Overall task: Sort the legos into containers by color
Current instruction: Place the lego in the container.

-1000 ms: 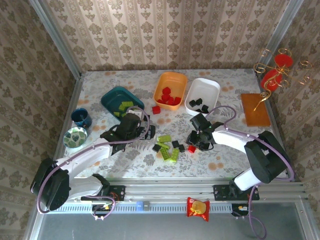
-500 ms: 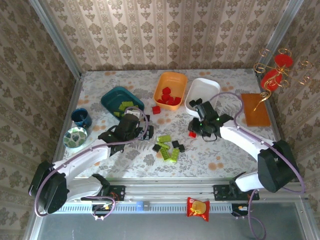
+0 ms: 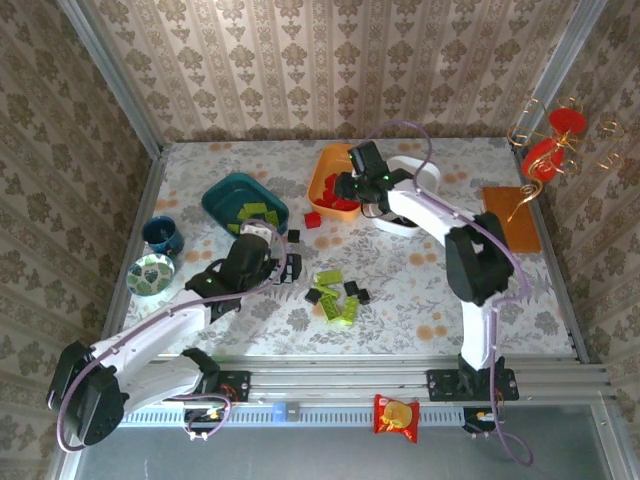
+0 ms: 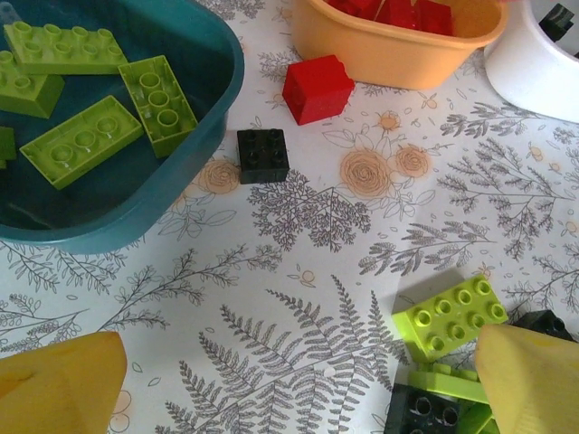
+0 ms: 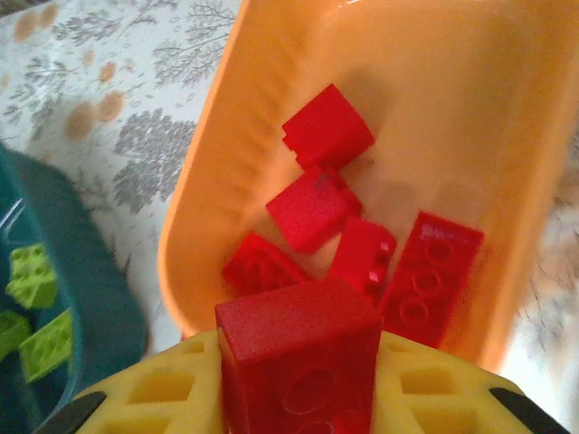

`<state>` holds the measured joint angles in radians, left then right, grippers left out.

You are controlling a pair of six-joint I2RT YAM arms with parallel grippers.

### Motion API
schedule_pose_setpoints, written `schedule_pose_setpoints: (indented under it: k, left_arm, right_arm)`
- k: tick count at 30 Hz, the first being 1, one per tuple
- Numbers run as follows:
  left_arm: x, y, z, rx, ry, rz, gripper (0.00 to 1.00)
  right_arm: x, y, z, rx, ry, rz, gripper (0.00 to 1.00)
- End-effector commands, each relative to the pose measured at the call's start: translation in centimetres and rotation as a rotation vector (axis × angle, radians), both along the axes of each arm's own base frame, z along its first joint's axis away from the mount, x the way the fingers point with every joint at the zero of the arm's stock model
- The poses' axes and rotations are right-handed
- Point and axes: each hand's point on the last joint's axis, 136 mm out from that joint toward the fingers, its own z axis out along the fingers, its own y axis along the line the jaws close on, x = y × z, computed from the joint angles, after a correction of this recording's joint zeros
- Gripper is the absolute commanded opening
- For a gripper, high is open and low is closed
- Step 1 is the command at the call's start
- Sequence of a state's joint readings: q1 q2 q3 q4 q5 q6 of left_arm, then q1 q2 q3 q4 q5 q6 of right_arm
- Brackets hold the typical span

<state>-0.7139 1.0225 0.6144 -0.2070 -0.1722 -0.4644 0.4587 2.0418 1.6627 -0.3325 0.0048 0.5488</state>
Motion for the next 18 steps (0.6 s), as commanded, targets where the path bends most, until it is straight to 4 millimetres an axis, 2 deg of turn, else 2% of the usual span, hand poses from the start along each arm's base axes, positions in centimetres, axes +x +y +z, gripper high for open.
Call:
schedule_pose_setpoints:
  k: [1, 2, 4, 6, 9, 13, 18]
  left_arm:
    - [-1.0, 0.1, -0.7, -0.002, 0.040, -0.014, 1.00]
    - [-1.1, 0.1, -0.8, -0.001, 0.044, -0.017, 1.00]
    - [-1.2, 0.0, -1.0, 0.001, 0.053, -0.023, 1.00]
    - [-1.3, -0.1, -1.1, -0.002, 0.058, -0.035, 1.00]
    - [-1.4, -0.8, -1.2, -0.008, 0.071, -0.065, 1.00]
    - [-1.9, -2.6, -1.7, -0.024, 0.125, -0.152, 0.96]
    - [-3.4, -5.4, -3.4, 0.000, 0.219, -0.283, 0.92]
  right_arm:
    - [2.3, -0.4, -0.3, -0.067, -0.008, -0.039, 0.29]
    - [2.7, -0.3, -0.2, -0.070, -0.008, -0.043, 0.33]
    - [3.4, -0.1, 0.2, -0.072, -0.014, -0.048, 0.54]
    - [3.6, 0.0, 1.3, -0.065, -0.027, -0.048, 0.63]
    - [3.0, -0.1, 3.3, -0.042, -0.060, -0.041, 0.67]
    - [0.5, -0.5, 5.4, 0.015, -0.087, -0.022, 0.67]
    - [-4.1, -1.8, 5.0, 0.043, -0.054, 0.002, 0.67]
